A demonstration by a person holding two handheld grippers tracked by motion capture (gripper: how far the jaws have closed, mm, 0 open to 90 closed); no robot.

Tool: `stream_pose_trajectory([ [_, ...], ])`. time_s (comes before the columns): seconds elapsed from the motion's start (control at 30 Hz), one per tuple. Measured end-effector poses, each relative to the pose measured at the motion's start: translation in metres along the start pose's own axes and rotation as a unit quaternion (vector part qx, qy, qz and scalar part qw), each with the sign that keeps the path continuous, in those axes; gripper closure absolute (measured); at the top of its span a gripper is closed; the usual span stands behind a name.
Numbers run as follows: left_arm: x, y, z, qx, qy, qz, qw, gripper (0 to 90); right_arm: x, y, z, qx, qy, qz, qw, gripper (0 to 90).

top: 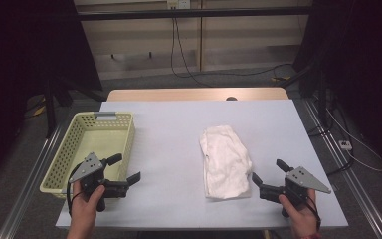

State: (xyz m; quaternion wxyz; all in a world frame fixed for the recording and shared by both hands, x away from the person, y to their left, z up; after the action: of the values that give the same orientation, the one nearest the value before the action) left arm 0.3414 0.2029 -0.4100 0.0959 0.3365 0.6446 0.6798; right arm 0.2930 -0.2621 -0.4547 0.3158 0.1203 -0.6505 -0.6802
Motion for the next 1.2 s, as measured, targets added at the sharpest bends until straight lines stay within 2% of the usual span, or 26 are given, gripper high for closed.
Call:
stream_pose_trajectory([
  [0.27, -0.006, 0.009, -0.013, -0.003, -0.015, 0.002, 0.9999, 3.9, 0.002, 0.001, 0.000, -0.002, -0.004, 0.000, 1.0000, 3.9],
  [0.5, -0.023, 0.023, -0.031, -0.006, -0.035, 0.003, 0.9994, 3.8, 0.002, 0.001, 0.001, 0.002, -0.002, 0.001, 1.0000, 4.1],
  [0.63, -0.037, 0.033, -0.045, -0.004, -0.050, 0.001, 0.9987, 3.8, 0.003, 0.000, 0.001, 0.001, -0.003, 0.000, 1.0000, 4.0],
  [0.67, -0.042, 0.034, -0.049, -0.009, -0.054, 0.002, 0.9985, 3.7, 0.004, 0.001, 0.000, 0.000, -0.006, -0.001, 1.0000, 3.9],
  [0.7, -0.051, 0.037, -0.055, -0.012, -0.059, 0.004, 0.9982, 3.7, 0.005, 0.001, -0.001, -0.001, -0.006, -0.002, 1.0000, 3.9],
  [0.73, -0.051, 0.037, -0.055, -0.012, -0.059, 0.004, 0.9982, 3.6, 0.006, 0.001, -0.002, -0.001, -0.009, -0.003, 1.0000, 3.9],
  [0.8, -0.064, 0.040, -0.063, -0.013, -0.064, 0.014, 0.9978, 3.7, 0.006, 0.002, -0.003, -0.001, -0.011, -0.005, 0.9999, 3.9],
  [0.93, -0.077, 0.042, -0.069, -0.018, -0.064, 0.022, 0.9976, 3.7, 0.006, 0.002, -0.003, -0.001, -0.009, -0.004, 0.9999, 4.0],
  [0.97, -0.085, 0.043, -0.071, -0.015, -0.064, 0.027, 0.9974, 3.7, 0.005, 0.002, -0.003, -0.001, -0.008, -0.004, 1.0000, 4.0],
  [1.0, -0.085, 0.043, -0.071, -0.015, -0.064, 0.027, 0.9974, 3.7, 0.005, 0.002, -0.003, -0.002, -0.008, -0.004, 1.0000, 4.0],
  [1.2, -0.111, 0.043, -0.076, -0.009, -0.063, 0.051, 0.9966, 3.7, 0.005, 0.002, -0.004, -0.003, -0.008, -0.003, 1.0000, 4.1],
])
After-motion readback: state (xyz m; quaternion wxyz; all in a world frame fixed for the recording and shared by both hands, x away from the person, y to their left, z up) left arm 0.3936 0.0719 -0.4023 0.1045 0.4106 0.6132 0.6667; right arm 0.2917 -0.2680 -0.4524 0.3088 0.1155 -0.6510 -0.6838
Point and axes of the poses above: each handheld gripper's, and its own axes: x roughly backward along the jaws, y roughly out of its top, z roughly to its left, the point moved 4 cm from there along -x, roughly forward along the jaws, and after that the axes turned 14 degrees about y, right-handed, at the moved point
